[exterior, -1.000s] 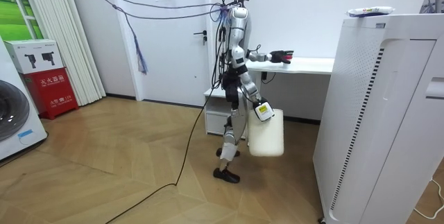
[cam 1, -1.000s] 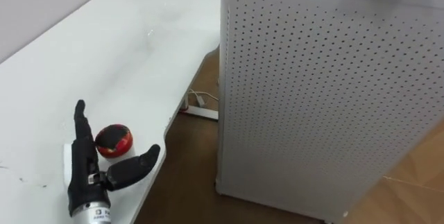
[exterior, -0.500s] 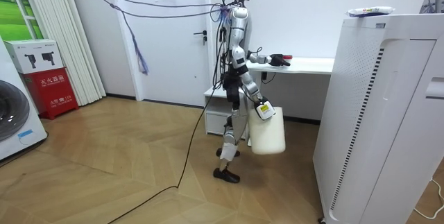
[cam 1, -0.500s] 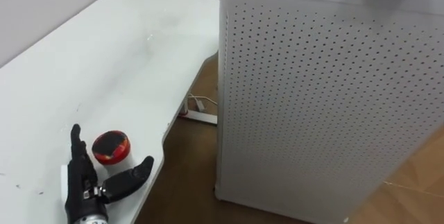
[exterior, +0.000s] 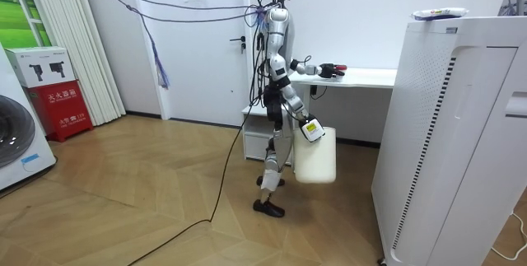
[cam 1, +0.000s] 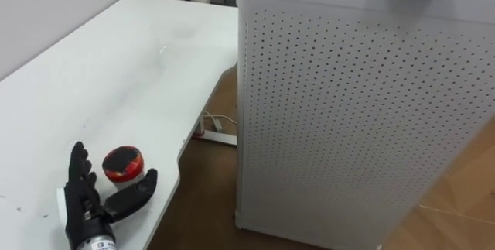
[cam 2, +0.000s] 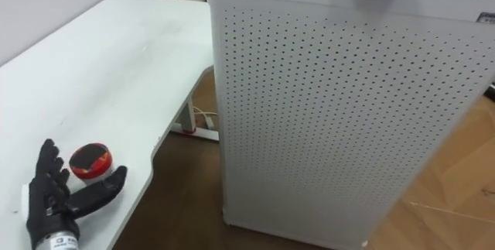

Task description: Pick garbage

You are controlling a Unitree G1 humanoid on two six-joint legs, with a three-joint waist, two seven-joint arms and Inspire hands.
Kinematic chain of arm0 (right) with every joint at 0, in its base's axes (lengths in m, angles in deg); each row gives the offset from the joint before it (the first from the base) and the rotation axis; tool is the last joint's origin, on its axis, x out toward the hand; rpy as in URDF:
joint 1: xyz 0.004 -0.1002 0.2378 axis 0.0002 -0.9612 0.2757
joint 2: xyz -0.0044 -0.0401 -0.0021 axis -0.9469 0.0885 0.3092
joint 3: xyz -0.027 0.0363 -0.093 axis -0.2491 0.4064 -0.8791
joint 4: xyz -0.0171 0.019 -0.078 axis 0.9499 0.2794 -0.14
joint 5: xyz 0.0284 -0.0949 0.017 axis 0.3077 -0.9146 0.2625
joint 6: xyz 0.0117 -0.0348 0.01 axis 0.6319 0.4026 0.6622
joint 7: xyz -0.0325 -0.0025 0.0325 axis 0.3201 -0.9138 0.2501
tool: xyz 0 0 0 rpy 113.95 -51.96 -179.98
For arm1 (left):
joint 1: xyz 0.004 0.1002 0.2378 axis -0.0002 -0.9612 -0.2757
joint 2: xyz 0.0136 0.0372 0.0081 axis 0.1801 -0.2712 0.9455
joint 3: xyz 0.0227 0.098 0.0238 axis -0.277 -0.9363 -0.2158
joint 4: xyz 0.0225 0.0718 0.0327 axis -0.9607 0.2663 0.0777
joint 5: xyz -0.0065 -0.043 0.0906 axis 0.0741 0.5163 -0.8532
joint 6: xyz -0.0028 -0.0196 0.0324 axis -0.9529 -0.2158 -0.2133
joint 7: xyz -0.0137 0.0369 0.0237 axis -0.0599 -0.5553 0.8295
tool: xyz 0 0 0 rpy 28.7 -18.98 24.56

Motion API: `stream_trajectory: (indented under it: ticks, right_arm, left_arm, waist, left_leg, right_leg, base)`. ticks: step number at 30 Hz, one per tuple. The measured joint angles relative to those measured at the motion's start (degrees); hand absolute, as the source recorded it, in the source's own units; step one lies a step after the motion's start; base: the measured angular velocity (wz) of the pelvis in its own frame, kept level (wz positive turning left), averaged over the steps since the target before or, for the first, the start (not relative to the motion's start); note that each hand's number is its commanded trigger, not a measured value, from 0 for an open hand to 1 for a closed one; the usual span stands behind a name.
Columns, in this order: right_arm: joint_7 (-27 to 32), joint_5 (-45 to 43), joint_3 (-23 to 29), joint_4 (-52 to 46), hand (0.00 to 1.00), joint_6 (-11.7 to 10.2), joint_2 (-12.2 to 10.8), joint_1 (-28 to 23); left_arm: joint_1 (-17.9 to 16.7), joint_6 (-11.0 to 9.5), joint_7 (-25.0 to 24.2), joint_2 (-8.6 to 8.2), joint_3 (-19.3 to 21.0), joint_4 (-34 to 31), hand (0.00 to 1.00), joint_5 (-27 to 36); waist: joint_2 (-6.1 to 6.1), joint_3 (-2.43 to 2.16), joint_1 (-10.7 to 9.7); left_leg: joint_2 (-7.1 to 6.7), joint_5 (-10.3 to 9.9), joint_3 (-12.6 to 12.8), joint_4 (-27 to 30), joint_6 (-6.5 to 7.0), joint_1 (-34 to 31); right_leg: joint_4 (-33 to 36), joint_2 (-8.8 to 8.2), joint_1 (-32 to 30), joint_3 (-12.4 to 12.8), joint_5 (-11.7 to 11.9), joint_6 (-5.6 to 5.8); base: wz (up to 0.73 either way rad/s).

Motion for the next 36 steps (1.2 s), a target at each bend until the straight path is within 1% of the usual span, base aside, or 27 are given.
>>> stream_trajectory:
  ticks: [3, 5, 7, 9, 12, 16, 18, 20, 22, 25, 26, 28, 29, 30, 31, 32, 33, 34, 35, 36]
  right_arm:
    - [-0.01, 0.00, 0.00, 0.00, 1.00, 0.00, -0.06, 0.02]
    - [-0.04, 0.01, 0.00, 0.00, 1.00, 0.00, -0.16, 0.02]
    - [-0.16, 0.00, -0.01, 0.02, 1.00, 0.00, -0.17, 0.02]
    - [-0.60, -0.01, -0.01, 0.02, 1.00, 0.00, -0.19, 0.02]
    - [-0.82, -0.01, -0.06, 0.02, 1.00, 0.00, -0.19, 0.03]
    - [-1.22, 0.02, -0.05, 0.05, 1.00, 0.05, -0.19, -0.02]
    - [-1.19, 0.02, -0.05, 0.04, 1.00, 0.62, -0.19, -0.03]
    - [-1.14, -0.02, -0.05, 0.02, 1.00, 0.70, -0.19, -0.03]
    - [-1.06, -0.03, -0.02, 0.00, 1.00, 1.16, -0.19, 0.05]
    - [-1.10, -0.15, 0.00, 0.00, 1.00, 1.69, -0.19, 0.18]
    - [-1.13, -0.15, 0.02, -0.01, 1.00, 1.70, -0.19, 0.36]
    - [-1.23, -0.22, 0.02, -0.06, 1.00, 1.77, -0.05, 0.86]
    - [-1.22, -0.31, 0.00, -0.04, 1.00, 1.82, 0.07, 1.24]
    - [-1.21, -0.27, 0.00, 0.01, 1.00, 1.82, 0.06, 1.50]
    - [-1.21, -0.26, 0.00, 0.02, 1.00, 1.82, 0.03, 1.63]
    - [-1.21, -0.27, 0.02, 0.02, 1.00, 1.82, -0.03, 1.92]
    - [-1.18, -0.29, 0.02, 0.01, 1.00, 1.82, -0.07, 2.58]
    - [-1.17, -0.33, 0.01, -0.01, 1.00, 1.82, -0.10, 2.98]
    - [-1.16, -0.34, 0.01, -0.45, 1.00, 1.82, -0.27, 3.60]
    - [-1.11, -0.35, 0.00, -1.03, 1.00, 1.82, -0.49, 3.85]
  left_arm:
    - [0.12, 0.13, 0.62, 0.18, 1.76, 0.55, 1.00, 2.06]
    - [0.43, 0.08, 0.89, 0.23, 2.07, 0.89, 1.00, 2.59]
    - [1.06, 0.03, 1.64, 0.20, 2.02, 1.49, 1.00, 3.08]
    - [1.64, 0.14, 1.89, 0.55, 2.22, 2.08, 1.00, 4.45]
    - [1.61, 0.18, 1.72, 0.66, 1.45, 2.06, 1.00, 5.20]
    - [1.57, 0.18, 1.63, 0.75, 1.06, 2.05, 1.00, 5.17]
    - [1.54, 0.49, 1.57, 0.86, 0.64, 1.97, 1.00, 5.12]
    - [1.46, 0.71, 1.54, 0.87, 0.62, 1.72, 1.00, 5.13]
    - [1.40, 1.51, 1.53, 0.92, 0.62, 0.88, 1.00, 4.97]
    - [1.40, 2.06, 1.19, 0.80, 0.60, 0.82, 1.00, 4.78]
    - [1.33, 2.45, 0.85, 0.86, 0.59, 0.36, 1.00, 4.78]
    - [1.14, 4.21, 0.31, 0.77, -0.28, -1.95, 1.00, 4.93]
    - [1.14, 5.52, -0.49, 0.92, -2.07, -3.89, 1.00, 4.93]
    - [1.14, 6.29, -1.99, 0.70, -3.92, -5.27, 1.00, 4.92]
    - [1.15, 6.52, -2.83, 0.62, -4.66, -5.75, 1.00, 4.90]
    - [1.14, 7.27, -4.92, 0.54, -6.22, -6.82, 1.00, 5.08]
    - [1.14, 8.70, -7.07, 0.54, -7.57, -8.83, 1.00, 5.88]
    - [1.14, 9.54, -8.11, 0.54, -8.20, -10.30, 1.00, 6.49]
    - [1.16, 10.51, -10.33, 0.52, -9.70, -13.09, 1.00, 6.70]
    - [1.18, 10.92, -12.94, 0.46, -11.44, -15.05, 1.00, 6.68]
  waist:
    - [-0.07, 0.03, -0.07]
    - [-0.12, 0.04, -0.14]
    - [-0.11, 0.05, -0.17]
    - [-0.05, 0.08, -0.26]
    - [0.19, 0.24, -0.26]
    - [0.34, 0.29, -0.35]
    - [0.44, 0.26, -0.34]
    - [0.46, 0.25, -0.35]
    - [0.51, 0.22, -0.47]
    - [0.79, 0.08, -0.78]
    - [0.97, 0.03, -1.09]
    - [1.38, -0.11, -1.48]
    - [1.55, -0.07, -1.51]
    - [1.63, -0.12, -1.70]
    - [1.68, -0.10, -1.86]
    - [1.76, -0.07, -2.09]
    - [1.83, -0.07, -2.59]
    - [1.88, -0.08, -3.02]
    - [1.98, -0.04, -3.42]
    - [2.01, -0.05, -3.66]
  left_leg:
    - [0.00, 0.00, 0.05, -0.02, 0.00, 0.03]
    - [-0.01, 0.00, 0.03, -0.02, 0.00, -0.04]
    - [-0.04, 0.00, -0.01, -0.02, 0.00, -0.02]
    - [-0.03, 0.00, -0.06, -0.03, 0.00, 0.00]
    - [-0.05, 0.00, -0.09, -0.03, 0.00, -0.12]
    - [-0.05, 0.01, -0.11, -0.03, 0.00, -0.40]
    - [-0.08, 0.01, 0.12, -0.05, 0.00, -0.41]
    - [-0.08, 0.01, 0.28, -0.04, 0.00, -0.51]
    - [-0.07, 0.01, 0.29, 0.11, 0.00, -0.83]
    - [-0.04, 0.05, 0.53, 0.19, 0.07, -1.13]
    - [-0.04, 0.07, 0.63, 0.28, 0.10, -1.44]
    - [-0.06, 0.12, 0.64, 0.76, 0.18, -2.69]
    - [-0.04, 0.26, 0.79, 0.77, 0.38, -3.33]
    - [0.00, 0.44, 0.90, 0.76, 0.52, -3.81]
    - [-0.04, 0.48, 1.02, 0.74, 0.57, -3.86]
    - [-0.05, 0.52, 1.79, 0.74, 0.64, -3.93]
    - [-0.10, 0.54, 2.33, 0.76, 0.68, -4.28]
    - [-0.11, 0.59, 2.70, 0.78, 0.77, -4.57]
    - [-0.02, 0.67, 3.88, 0.77, 0.90, -4.94]
    - [0.01, 0.67, 5.05, 0.72, 0.90, -4.83]
  right_leg:
    - [-0.01, 0.01, 0.04, 0.06, 0.00, 0.00]
    - [-0.03, 0.00, 0.37, -0.02, 0.04, 0.03]
    - [-0.08, -0.02, 0.45, -0.02, 0.05, 0.05]
    - [-0.12, 0.01, 0.51, -0.06, 0.05, 0.05]
    - [-0.11, -0.02, 0.40, -0.11, 0.05, 0.05]
    - [-0.08, -0.04, 0.11, -0.16, 0.05, 0.04]
    - [-0.08, -0.08, 0.03, -0.15, 0.05, 0.05]
    - [-0.07, -0.08, -0.01, -0.14, 0.05, 0.05]
    - [-0.09, -0.09, -0.14, -0.16, 0.08, 0.07]
    - [-0.07, -0.12, -0.46, 0.15, 0.19, 0.11]
    - [-0.05, -0.10, -0.87, 0.40, 0.31, 0.10]
    - [0.11, -0.14, -2.00, 0.65, 0.63, 0.05]
    - [0.22, -0.21, -2.84, 0.97, 0.83, 0.10]
    - [0.40, -0.42, -3.44, 1.14, 0.93, 0.18]
    - [0.53, -0.50, -3.60, 1.25, 0.95, 0.22]
    - [1.06, -0.65, -4.27, 1.81, 0.98, 0.26]
    - [1.29, -0.74, -5.10, 2.49, 1.10, 0.38]
    - [1.37, -0.74, -5.49, 2.76, 1.25, 0.42]
    - [1.52, -0.77, -6.47, 3.18, 1.63, 0.41]
    - [1.59, -0.71, -7.01, 4.32, 1.84, 0.43]
  base:
    - [0.00]
    - [0.00]
    - [0.00]
    - [0.00]
    - [0.00]
    - [0.00]
    - [0.00]
    - [0.00]
    - [0.02]
    - [-0.02]
    - [-0.06]
    - [-0.07]
    - [-0.08]
    - [-0.07]
    - [-0.12]
    - [-0.24]
    - [-0.27]
    - [-0.35]
    - [-0.43]
    - [-0.50]
